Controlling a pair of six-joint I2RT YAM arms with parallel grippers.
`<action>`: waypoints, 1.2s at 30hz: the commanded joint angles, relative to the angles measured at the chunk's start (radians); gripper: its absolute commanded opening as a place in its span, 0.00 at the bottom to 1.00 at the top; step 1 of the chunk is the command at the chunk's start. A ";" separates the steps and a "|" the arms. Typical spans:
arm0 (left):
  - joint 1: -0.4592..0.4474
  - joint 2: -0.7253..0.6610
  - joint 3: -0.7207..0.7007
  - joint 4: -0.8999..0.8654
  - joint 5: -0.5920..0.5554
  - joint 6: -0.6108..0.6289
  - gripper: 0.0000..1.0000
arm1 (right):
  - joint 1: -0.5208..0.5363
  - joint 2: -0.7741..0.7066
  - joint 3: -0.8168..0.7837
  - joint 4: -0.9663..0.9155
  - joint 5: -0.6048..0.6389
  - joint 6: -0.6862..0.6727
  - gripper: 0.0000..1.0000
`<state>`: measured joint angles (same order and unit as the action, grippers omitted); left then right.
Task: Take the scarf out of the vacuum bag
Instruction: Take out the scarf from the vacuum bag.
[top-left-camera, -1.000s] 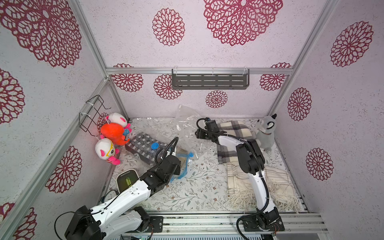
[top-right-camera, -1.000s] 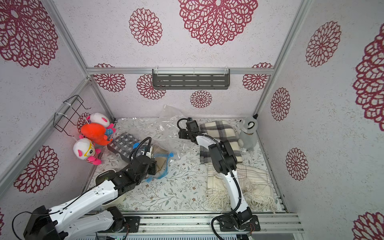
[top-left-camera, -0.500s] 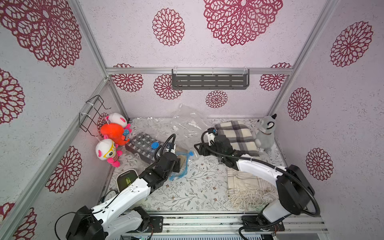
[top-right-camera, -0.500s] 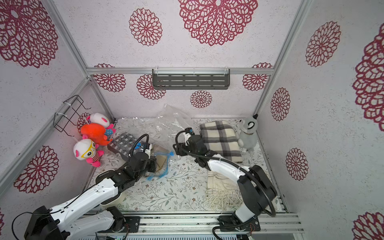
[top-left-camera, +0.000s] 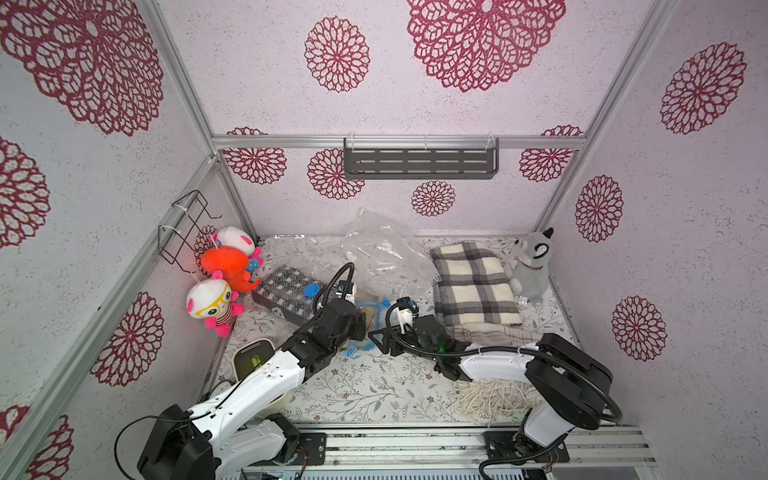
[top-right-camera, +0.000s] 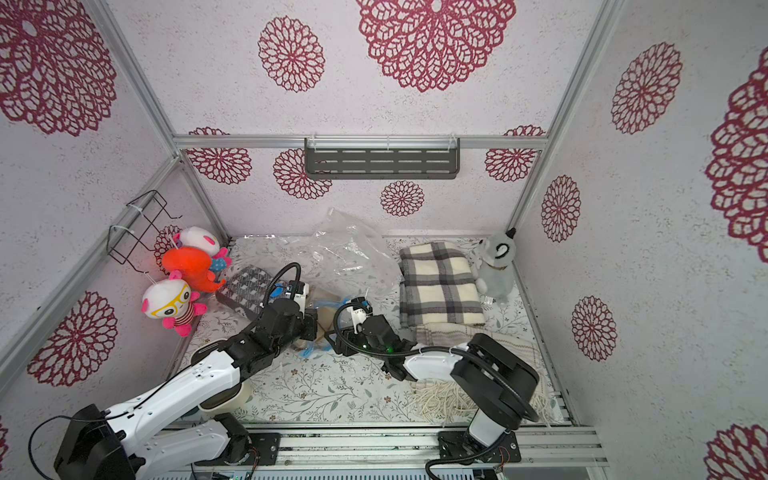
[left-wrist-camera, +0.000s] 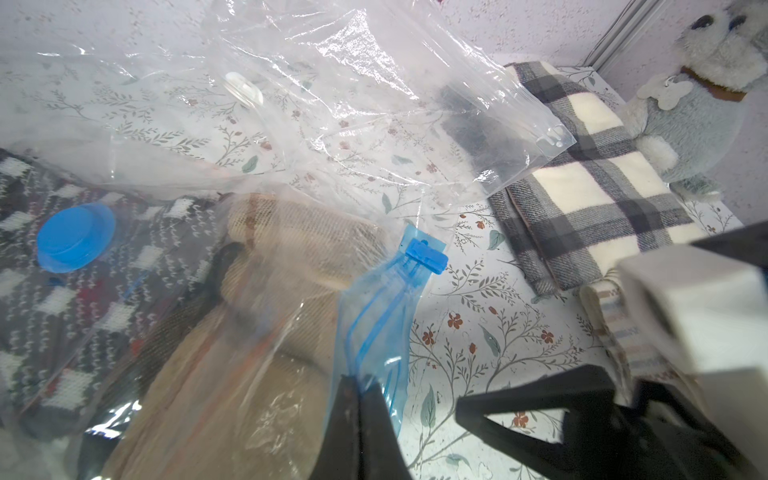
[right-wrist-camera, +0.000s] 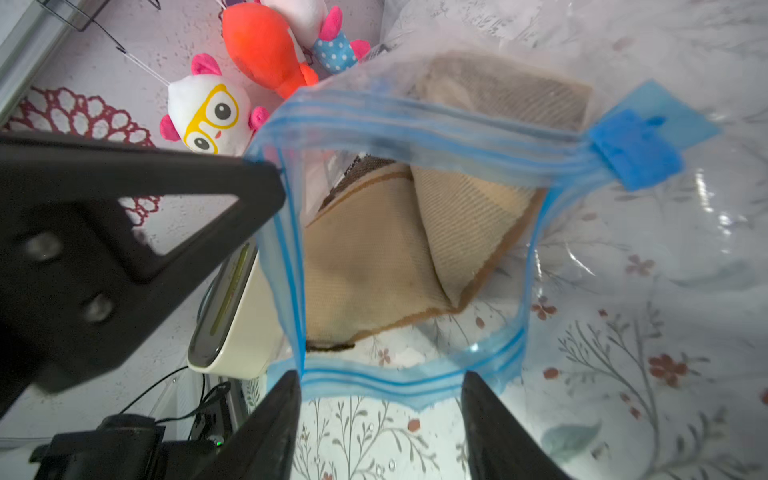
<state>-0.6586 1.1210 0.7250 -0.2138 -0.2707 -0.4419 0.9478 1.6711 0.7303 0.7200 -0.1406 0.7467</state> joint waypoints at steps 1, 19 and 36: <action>-0.006 -0.006 0.053 0.067 0.003 -0.009 0.00 | -0.003 0.087 0.062 0.171 -0.019 0.068 0.62; -0.022 -0.045 0.017 0.102 0.018 -0.032 0.00 | -0.071 0.425 0.301 0.254 0.021 0.146 0.75; 0.039 0.085 0.002 0.108 -0.094 -0.013 0.00 | -0.064 0.422 0.312 0.242 -0.026 0.083 0.00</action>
<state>-0.6426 1.1660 0.7284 -0.1711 -0.3424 -0.4580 0.8921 2.1841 1.0645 0.9447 -0.1410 0.8654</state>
